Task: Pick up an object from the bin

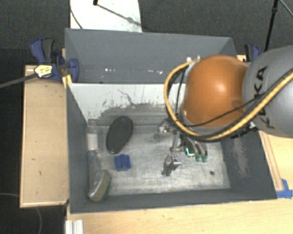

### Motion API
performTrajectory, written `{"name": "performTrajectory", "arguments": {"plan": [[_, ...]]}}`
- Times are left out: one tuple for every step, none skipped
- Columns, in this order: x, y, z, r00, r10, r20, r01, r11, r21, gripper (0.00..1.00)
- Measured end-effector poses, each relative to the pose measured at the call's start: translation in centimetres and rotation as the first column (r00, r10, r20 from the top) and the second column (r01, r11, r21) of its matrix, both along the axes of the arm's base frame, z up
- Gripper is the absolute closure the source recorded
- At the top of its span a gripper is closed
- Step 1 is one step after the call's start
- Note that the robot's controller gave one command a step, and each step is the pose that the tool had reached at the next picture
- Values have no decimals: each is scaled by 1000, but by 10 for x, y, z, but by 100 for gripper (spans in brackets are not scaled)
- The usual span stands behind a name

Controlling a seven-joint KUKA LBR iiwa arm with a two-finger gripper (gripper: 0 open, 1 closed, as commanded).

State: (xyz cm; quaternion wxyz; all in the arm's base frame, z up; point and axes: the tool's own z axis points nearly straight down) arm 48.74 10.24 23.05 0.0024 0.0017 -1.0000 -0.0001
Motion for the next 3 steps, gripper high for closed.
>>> {"name": "performTrajectory", "arguments": {"plan": [[27,68,-161,911,411,6,-411,911,1,0],[16,97,-129,744,668,12,-668,744,0,0],[45,91,-125,802,598,11,-598,802,-1,0]]}}
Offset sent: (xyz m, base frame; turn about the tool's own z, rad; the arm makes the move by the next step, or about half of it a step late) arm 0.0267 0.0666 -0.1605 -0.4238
